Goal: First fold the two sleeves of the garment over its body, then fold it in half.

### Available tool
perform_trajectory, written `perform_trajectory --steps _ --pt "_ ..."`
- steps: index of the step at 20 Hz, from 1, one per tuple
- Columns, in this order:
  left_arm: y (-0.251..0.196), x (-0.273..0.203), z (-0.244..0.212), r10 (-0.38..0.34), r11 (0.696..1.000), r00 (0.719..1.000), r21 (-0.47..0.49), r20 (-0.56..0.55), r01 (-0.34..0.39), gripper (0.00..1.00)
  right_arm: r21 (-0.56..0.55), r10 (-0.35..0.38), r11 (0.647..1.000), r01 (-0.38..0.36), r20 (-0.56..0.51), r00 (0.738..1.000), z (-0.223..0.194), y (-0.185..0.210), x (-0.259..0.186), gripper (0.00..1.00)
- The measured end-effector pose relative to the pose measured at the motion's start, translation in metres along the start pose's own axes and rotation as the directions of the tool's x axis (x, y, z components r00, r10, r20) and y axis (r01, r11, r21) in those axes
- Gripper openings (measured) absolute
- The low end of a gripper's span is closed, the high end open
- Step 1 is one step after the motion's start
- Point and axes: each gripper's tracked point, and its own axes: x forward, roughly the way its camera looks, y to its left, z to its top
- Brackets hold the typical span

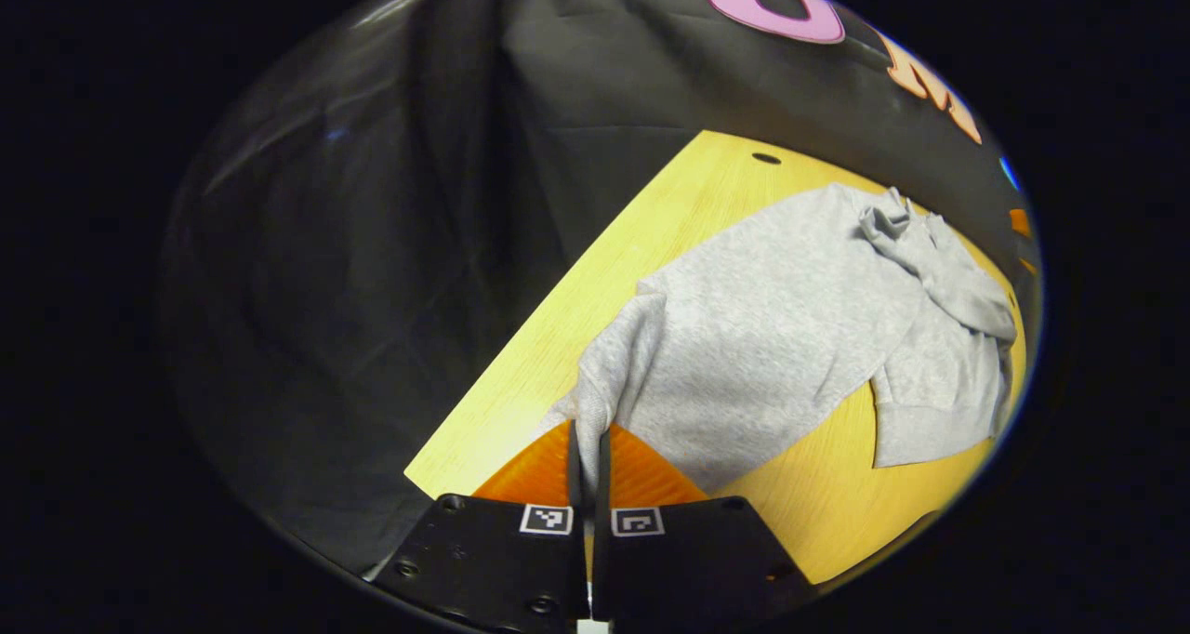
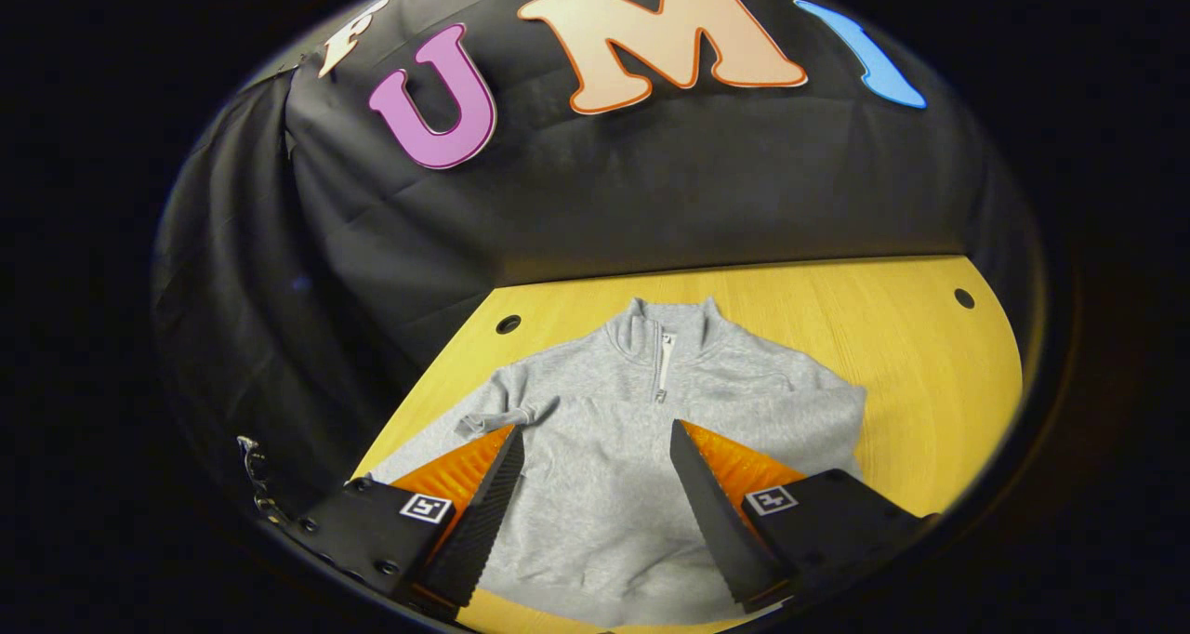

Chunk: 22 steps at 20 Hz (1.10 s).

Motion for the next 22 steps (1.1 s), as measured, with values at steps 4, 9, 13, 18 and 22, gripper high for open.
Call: perform_trajectory --steps 4,9,13,18,22 --pt "-0.018 -0.007 0.040 -0.068 0.995 0.997 -0.067 0.032 0.070 0.00 0.014 -0.025 1.000 0.025 -0.003 1.000 -0.010 -0.029 -0.023 0.95" --pt "-0.043 -0.023 0.119 -0.130 0.987 0.981 -0.080 0.144 0.142 0.00 0.040 -0.062 0.997 0.062 -0.001 0.998 -0.016 -0.064 -0.053 0.98" --pt "-0.082 -0.028 0.169 -0.171 0.985 0.964 0.007 0.204 0.173 0.00 0.048 -0.099 0.994 0.097 0.027 0.995 -0.017 -0.093 -0.079 0.95" --pt "-0.161 -0.036 0.210 -0.283 0.957 0.931 0.135 0.231 0.258 0.00 0.076 -0.158 0.985 0.154 0.060 0.986 -0.018 -0.129 -0.113 0.98" --pt "-0.239 -0.049 0.234 -0.395 0.911 0.886 0.230 0.241 0.344 0.00 0.097 -0.197 0.977 0.191 0.057 0.979 -0.029 -0.156 -0.135 0.98"
